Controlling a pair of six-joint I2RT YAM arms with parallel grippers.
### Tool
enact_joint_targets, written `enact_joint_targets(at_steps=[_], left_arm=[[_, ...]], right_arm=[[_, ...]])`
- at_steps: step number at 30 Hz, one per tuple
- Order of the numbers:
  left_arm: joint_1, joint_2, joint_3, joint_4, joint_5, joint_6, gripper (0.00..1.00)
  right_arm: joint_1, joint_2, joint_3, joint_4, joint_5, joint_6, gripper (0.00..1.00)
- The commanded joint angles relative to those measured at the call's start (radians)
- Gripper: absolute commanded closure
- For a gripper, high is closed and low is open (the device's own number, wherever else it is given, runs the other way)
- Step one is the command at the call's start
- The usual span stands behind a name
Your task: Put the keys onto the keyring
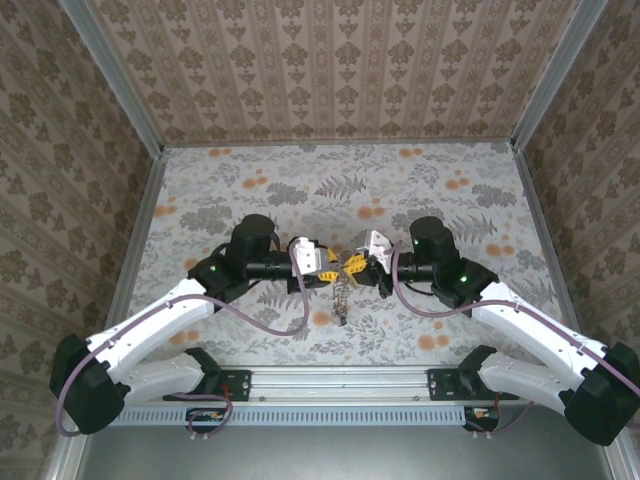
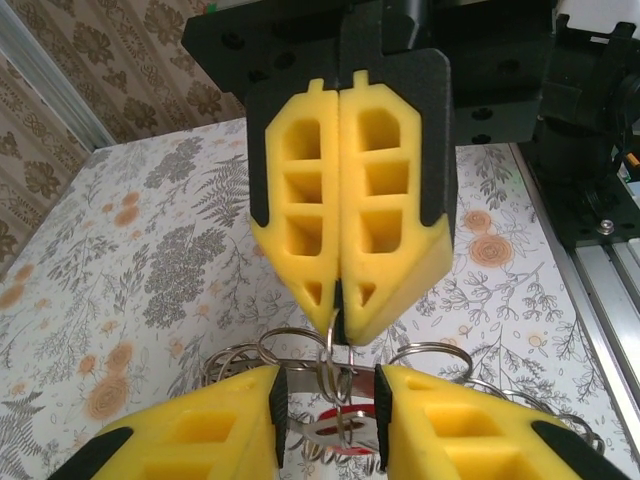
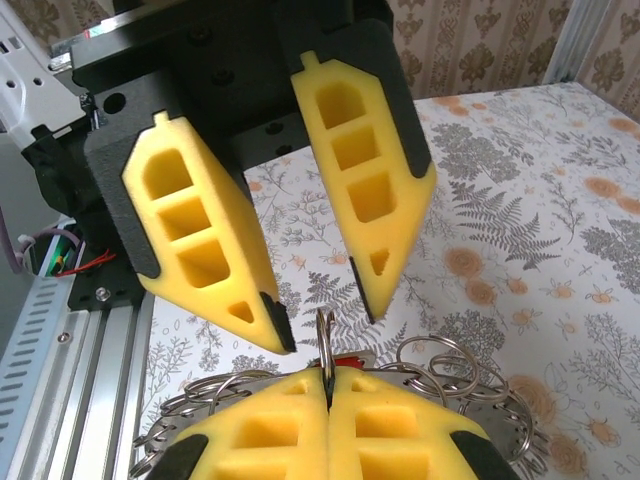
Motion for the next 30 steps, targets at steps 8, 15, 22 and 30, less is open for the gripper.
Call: enact_joint_targets(at_steps=[8,15,22,30], left_arm=[[0.007,0.029,0.06,-0.087,0.027,-0.002,0.96],[0.008,0.029,0.087,-0.131,-0.023,0.004,1.0],[-0.026,0.03,0.125,-0.257,-0.117,0.121,1.0],[-0.062,0.055,0.152,-0.303,-0.139,0.145,1.0]], right_arm=[[0.008,-0.016,0.004,0.026,0.006,-0.019,1.0],[0.008,-0.018,0.028,-0.12,0.033,-0.135,0.97],[0.009,-0.028,0.091,-0.313,0.119,-0.306,0.72],[0.041,0.019,0.141,-0.321,0.115,-0.327,0.63]])
